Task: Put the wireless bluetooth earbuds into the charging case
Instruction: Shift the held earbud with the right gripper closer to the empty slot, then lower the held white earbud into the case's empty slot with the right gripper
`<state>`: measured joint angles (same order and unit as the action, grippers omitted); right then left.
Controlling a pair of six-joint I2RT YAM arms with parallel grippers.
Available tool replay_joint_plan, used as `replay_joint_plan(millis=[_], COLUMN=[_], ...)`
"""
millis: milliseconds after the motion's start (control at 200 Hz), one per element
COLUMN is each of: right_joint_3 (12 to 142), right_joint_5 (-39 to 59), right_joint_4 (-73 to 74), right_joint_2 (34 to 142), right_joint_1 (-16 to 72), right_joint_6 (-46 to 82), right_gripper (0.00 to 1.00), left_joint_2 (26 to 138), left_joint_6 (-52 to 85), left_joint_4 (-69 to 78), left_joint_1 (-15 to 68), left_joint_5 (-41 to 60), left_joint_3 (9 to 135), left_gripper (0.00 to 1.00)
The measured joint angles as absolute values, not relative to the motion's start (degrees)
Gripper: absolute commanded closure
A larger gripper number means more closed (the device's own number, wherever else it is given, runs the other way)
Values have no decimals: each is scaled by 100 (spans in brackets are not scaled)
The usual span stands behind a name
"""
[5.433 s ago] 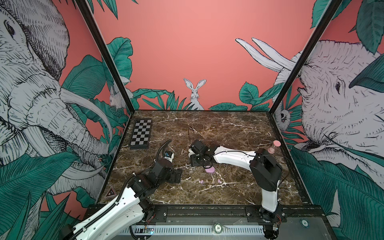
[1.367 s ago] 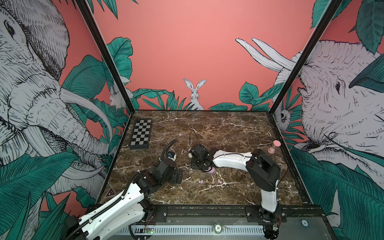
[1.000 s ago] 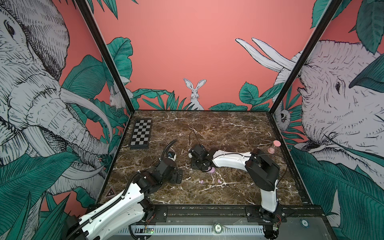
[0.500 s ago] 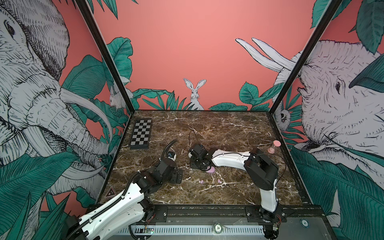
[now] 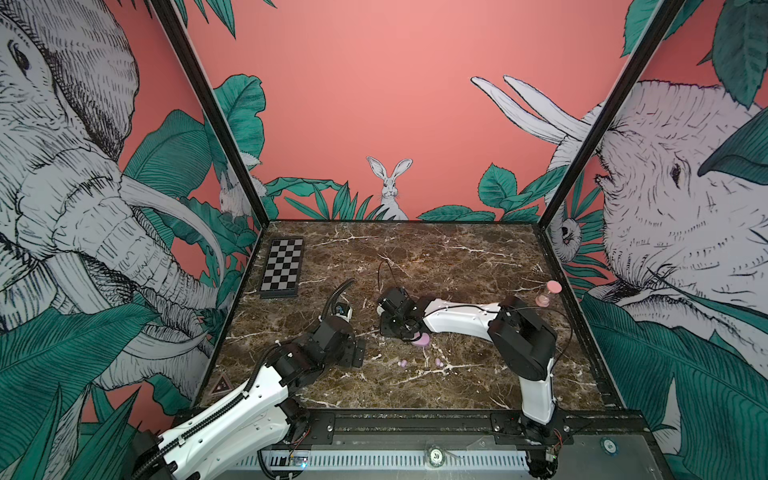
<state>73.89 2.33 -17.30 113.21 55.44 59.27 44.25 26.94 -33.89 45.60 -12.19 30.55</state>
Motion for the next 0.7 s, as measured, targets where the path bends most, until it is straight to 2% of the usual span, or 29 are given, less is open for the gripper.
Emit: replay_joint_plan(millis=[445,700], right_joint_3=[7673,8110], right_joint_5=[-89,-255], right_joint_4=[-1975,-2134], right_joint_2=[11177,11179], right_joint_1=[5544,5544], right_joint_6=[5813,5721], right_gripper=[84,84], left_joint_2=[3983,4117], left_joint_6=[2705,1737], left_joint_4=[-3557,-3688], left_joint_1=[4560,4560], left_joint_5=[-1669,-2276], left_joint_3=[3269,3841], left_gripper=[1,1])
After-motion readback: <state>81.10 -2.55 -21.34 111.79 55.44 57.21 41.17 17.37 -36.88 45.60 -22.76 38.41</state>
